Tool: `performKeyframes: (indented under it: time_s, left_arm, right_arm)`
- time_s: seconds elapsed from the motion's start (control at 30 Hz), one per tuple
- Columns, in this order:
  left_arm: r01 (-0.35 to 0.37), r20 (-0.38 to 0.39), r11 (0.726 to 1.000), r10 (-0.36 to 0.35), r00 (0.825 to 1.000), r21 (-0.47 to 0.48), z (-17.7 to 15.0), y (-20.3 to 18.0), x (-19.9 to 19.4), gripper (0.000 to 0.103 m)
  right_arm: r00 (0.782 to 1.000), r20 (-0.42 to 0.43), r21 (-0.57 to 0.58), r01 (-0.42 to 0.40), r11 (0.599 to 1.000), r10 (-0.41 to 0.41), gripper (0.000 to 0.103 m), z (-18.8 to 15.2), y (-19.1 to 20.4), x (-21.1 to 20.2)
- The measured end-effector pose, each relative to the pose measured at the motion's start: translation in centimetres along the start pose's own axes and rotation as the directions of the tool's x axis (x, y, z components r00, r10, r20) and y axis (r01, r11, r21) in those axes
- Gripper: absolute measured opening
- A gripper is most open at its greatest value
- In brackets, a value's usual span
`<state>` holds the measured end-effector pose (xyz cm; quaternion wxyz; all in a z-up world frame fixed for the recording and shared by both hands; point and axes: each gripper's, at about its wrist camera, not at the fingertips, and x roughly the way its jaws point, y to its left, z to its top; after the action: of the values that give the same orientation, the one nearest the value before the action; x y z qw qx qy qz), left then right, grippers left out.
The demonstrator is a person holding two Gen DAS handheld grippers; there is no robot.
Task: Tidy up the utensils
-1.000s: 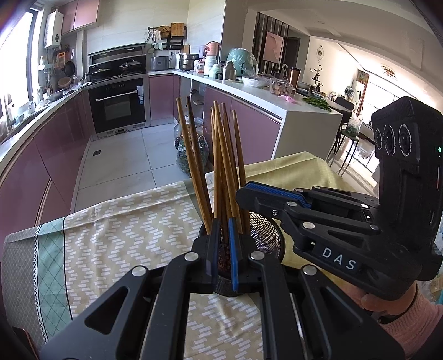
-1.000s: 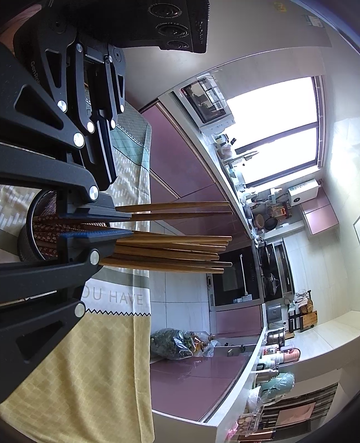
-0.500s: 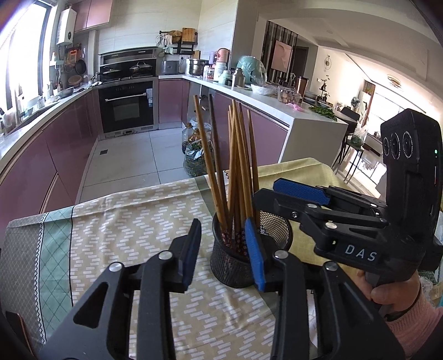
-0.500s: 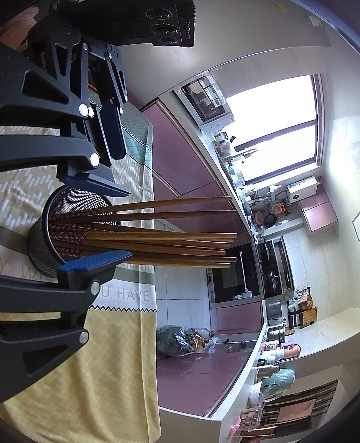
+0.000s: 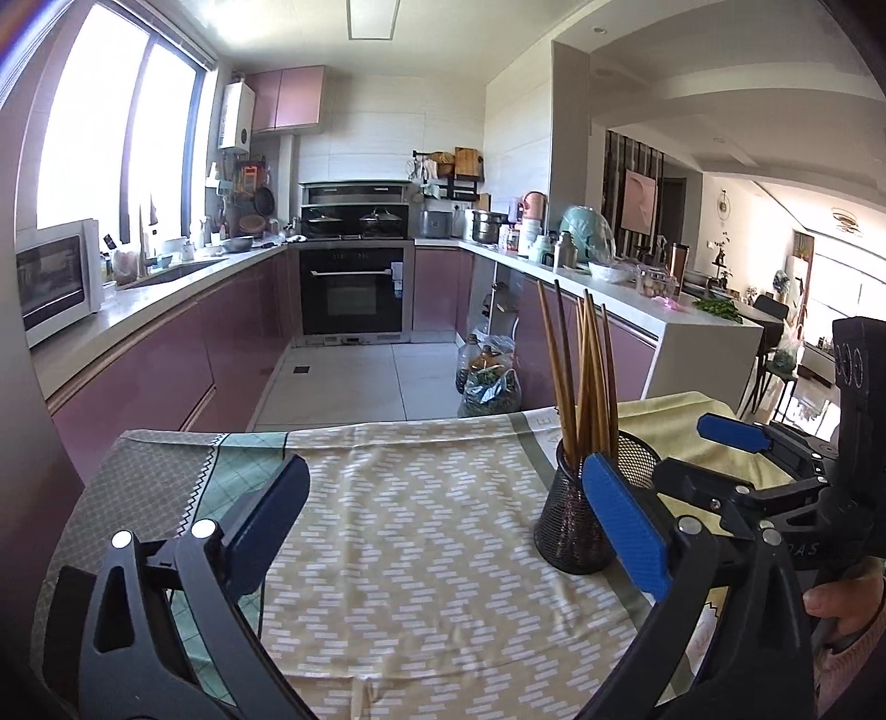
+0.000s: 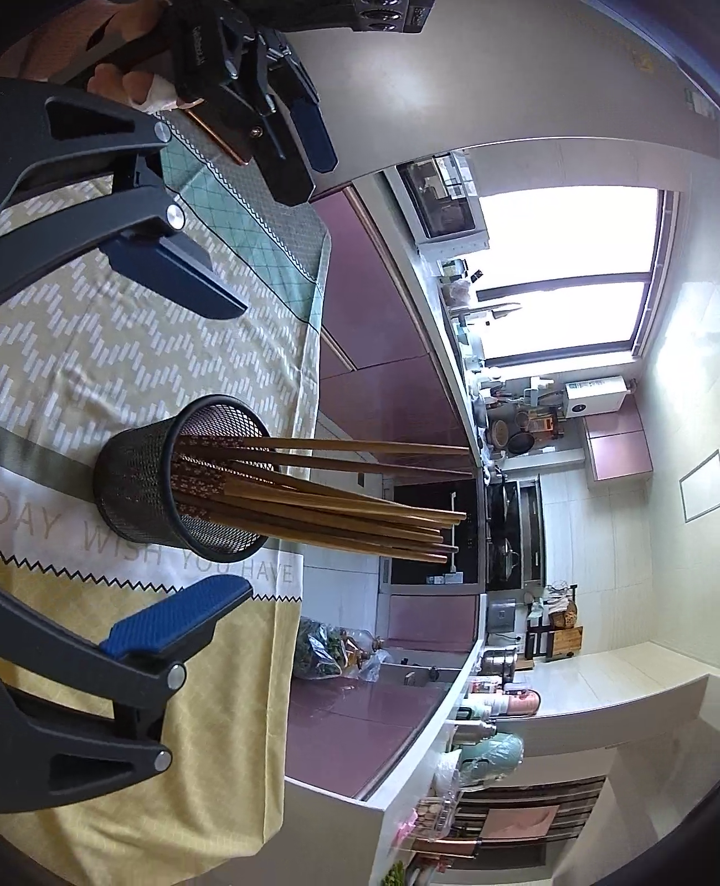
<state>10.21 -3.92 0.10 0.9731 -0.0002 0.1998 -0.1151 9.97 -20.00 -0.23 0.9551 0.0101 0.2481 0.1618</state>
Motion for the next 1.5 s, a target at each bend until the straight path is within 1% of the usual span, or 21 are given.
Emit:
performKeyframes:
  time_s: [0.03,0.1,0.4,0.6,0.73,1.07,1.5]
  left_arm:
    - [-0.005,0.008,1.000,0.005,1.000,-0.005,-0.1,0.2,-0.4,0.097]
    - [-0.029,0.032,0.999,0.030,0.999,-0.022,-0.4,0.7,-1.5,0.097]
    - [-0.063,0.102,0.997,0.066,0.993,-0.034,-1.3,1.7,-5.2,0.097]
    - [-0.091,0.137,0.995,0.095,0.986,-0.029,-1.6,1.4,-6.9,0.097]
    - [-0.086,0.144,0.995,0.093,0.985,-0.051,-2.0,2.0,-7.8,0.097]
    - [-0.100,0.149,0.994,0.104,0.983,-0.037,-2.5,1.5,-8.5,0.097]
    - [-0.094,0.166,0.995,0.099,0.981,-0.039,-2.5,1.3,-9.1,0.097]
  right_arm:
    - [1.000,0.011,-0.011,0.009,1.000,-0.009,0.096,-0.1,0.3,-0.3]
    - [0.999,0.034,-0.029,0.031,0.999,-0.030,0.096,-0.5,0.8,-1.1]
    - [0.992,0.107,-0.049,0.075,0.996,-0.069,0.096,-1.2,2.2,-3.1]
    - [0.986,0.148,-0.052,0.080,0.995,-0.072,0.096,-1.8,3.1,-4.2]
    - [0.982,0.171,-0.052,0.089,0.995,-0.079,0.096,-2.1,3.7,-5.0]
    - [0.974,0.203,-0.050,0.109,0.993,-0.096,0.096,-2.6,4.4,-6.0]
    - [0.971,0.217,-0.050,0.115,0.992,-0.102,0.096,-2.7,4.6,-6.6]
